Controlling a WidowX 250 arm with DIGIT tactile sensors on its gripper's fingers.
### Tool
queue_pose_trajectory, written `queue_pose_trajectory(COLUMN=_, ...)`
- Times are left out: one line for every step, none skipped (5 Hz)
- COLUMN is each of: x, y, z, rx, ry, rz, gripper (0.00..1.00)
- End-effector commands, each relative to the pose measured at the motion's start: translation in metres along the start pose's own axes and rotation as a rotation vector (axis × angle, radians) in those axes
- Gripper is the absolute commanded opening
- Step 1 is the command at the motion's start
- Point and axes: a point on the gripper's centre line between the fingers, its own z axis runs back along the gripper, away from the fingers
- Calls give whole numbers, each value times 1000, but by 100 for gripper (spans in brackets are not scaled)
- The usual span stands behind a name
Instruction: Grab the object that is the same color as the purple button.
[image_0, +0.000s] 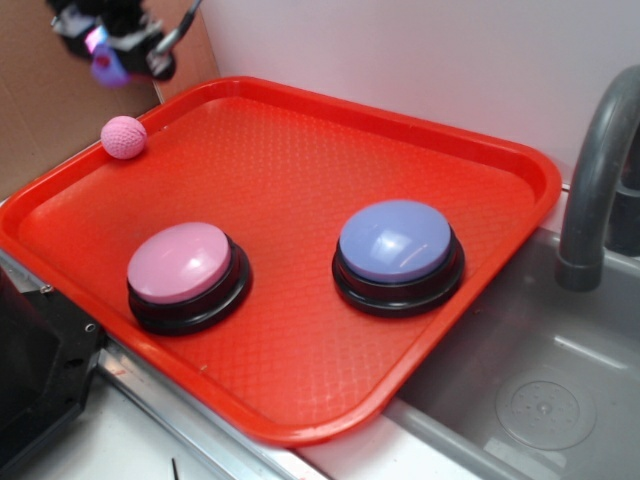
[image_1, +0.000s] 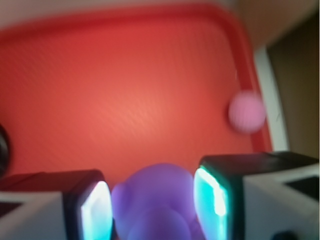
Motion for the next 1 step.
queue_pose_trajectory(x=22, y=-5, z=44, rx=-25, ry=-45, rz=-36, gripper=0)
